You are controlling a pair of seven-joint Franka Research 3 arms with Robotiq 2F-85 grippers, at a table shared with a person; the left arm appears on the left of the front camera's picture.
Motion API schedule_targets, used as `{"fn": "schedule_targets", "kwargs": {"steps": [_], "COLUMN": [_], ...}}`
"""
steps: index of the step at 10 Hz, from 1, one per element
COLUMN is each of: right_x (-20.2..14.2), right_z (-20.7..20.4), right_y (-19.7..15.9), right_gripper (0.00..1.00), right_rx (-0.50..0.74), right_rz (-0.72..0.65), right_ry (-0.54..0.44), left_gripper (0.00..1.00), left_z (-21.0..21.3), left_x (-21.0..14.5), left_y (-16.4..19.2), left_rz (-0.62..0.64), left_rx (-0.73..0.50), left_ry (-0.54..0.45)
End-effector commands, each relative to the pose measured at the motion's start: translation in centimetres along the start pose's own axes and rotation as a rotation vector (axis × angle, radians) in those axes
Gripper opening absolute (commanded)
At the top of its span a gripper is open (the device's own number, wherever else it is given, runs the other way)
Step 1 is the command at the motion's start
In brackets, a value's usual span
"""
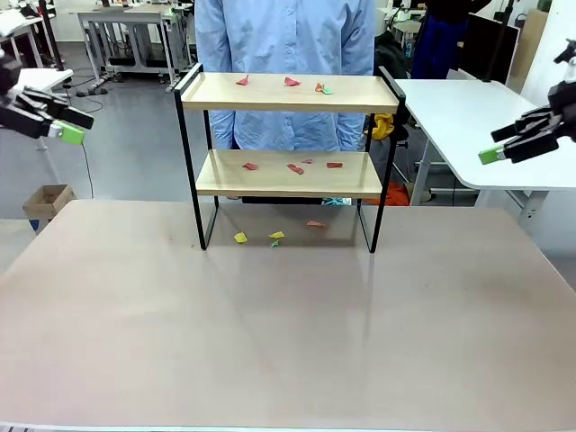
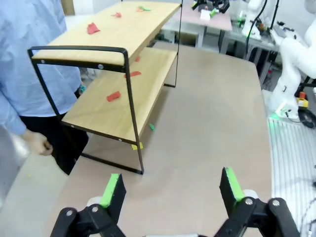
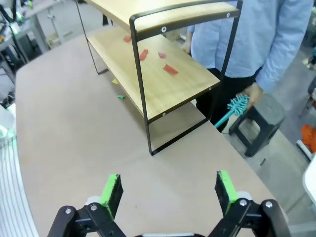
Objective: Clean the shelf.
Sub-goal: Pick up the Duster handed by the human.
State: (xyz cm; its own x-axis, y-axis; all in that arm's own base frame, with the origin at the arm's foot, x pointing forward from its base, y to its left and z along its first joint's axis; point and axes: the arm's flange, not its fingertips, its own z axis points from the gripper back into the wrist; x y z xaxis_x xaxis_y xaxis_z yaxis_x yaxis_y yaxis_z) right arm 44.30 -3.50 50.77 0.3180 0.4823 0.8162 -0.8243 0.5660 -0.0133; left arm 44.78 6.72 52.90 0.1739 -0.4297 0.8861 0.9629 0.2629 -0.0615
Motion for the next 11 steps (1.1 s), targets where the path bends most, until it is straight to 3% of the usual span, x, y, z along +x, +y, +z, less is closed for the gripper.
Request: {"fn": "schedule_targets", "kwargs": {"steps": [1, 6, 8, 9, 11], "right_x": [1.2, 1.0, 1.1, 0.4, -2.3], "right_z": [0.4, 0.0, 0.5, 0.2, -2.0], "right_y": [0.9, 0.9, -6.4, -10.0, -15.9], "right_gripper": [1.0, 1.0, 1.0, 1.0, 1.0], "right_rx": [-0.026, -0.026, -0.026, 0.006, 0.111], "right_rz": [0.004, -0.005, -0.146, -0.156, -0.128], "right_ry": [0.034, 0.046, -0.029, -0.062, -0.142], "left_gripper": [1.0, 1.0, 1.0, 1.0, 1.0], "left_z": [-0.4, -0.7, 0.7, 1.5, 2.4], "left_x": [1.7, 1.2, -0.3, -2.0, -5.9], "left_y": [-0.9, -0.6, 5.5, 8.7, 14.1], "left_rz": [0.007, -0.005, 0.031, 0.078, 0.051], "left_rx": [0.008, 0.009, 0.039, 0.007, -0.088], "left_ry": [0.044, 0.059, -0.026, -0.046, -0.16]}}
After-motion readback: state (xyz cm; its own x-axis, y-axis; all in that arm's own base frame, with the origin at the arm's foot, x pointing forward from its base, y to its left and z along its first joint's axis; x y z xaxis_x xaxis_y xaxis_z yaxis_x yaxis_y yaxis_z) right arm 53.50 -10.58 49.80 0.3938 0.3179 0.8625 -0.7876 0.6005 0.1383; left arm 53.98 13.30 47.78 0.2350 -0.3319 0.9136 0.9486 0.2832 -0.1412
